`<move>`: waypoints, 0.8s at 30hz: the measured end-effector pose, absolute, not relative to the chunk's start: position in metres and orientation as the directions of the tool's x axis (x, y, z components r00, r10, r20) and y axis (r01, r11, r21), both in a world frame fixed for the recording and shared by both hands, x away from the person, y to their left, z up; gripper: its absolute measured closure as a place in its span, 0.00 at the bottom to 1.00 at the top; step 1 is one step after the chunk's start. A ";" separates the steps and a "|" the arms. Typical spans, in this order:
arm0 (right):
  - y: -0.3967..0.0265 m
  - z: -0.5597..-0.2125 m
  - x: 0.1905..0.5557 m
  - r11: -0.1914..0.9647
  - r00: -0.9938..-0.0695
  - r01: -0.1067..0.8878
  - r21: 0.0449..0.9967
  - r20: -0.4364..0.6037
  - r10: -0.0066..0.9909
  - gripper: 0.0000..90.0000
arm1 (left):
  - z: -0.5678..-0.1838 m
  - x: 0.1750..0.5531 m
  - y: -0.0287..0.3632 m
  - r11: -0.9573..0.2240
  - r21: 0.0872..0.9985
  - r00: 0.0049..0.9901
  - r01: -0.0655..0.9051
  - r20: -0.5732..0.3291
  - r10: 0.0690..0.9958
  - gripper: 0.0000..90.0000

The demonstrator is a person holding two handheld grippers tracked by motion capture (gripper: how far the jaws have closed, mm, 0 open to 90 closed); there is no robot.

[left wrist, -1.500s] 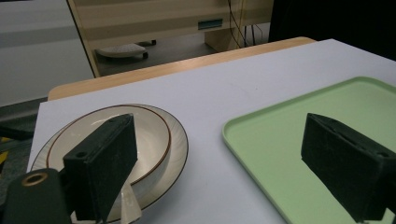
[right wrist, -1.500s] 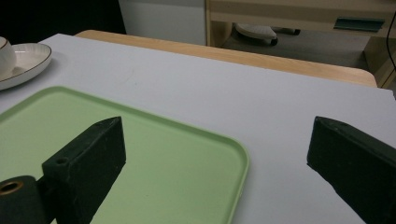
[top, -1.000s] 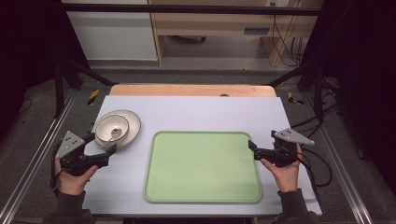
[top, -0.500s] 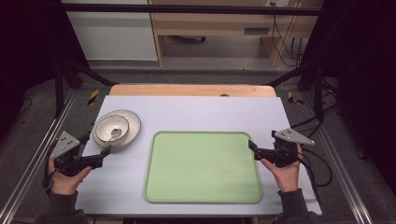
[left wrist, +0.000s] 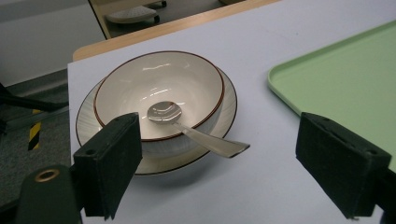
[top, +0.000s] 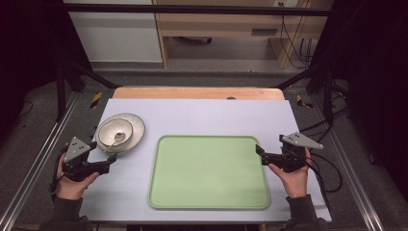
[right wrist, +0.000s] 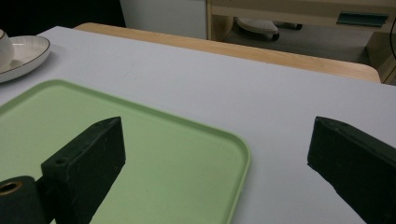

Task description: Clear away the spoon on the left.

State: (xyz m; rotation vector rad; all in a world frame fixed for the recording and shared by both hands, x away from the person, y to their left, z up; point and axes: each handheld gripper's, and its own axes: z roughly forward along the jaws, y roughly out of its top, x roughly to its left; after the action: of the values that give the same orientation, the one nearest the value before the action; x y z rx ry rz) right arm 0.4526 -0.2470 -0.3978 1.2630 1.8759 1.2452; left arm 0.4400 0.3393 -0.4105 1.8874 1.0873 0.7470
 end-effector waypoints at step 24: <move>-0.248 -0.402 0.455 0.126 -0.401 0.415 0.901 0.057 0.914 0.06 | -0.420 0.442 0.334 -0.340 0.841 0.418 0.420 0.153 0.896 0.55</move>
State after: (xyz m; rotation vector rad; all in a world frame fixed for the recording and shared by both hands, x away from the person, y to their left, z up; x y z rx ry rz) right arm 0.4548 -0.2478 -0.4019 1.2798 1.8831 1.2378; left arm 0.4417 0.3343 -0.4196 1.9315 1.1168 0.8131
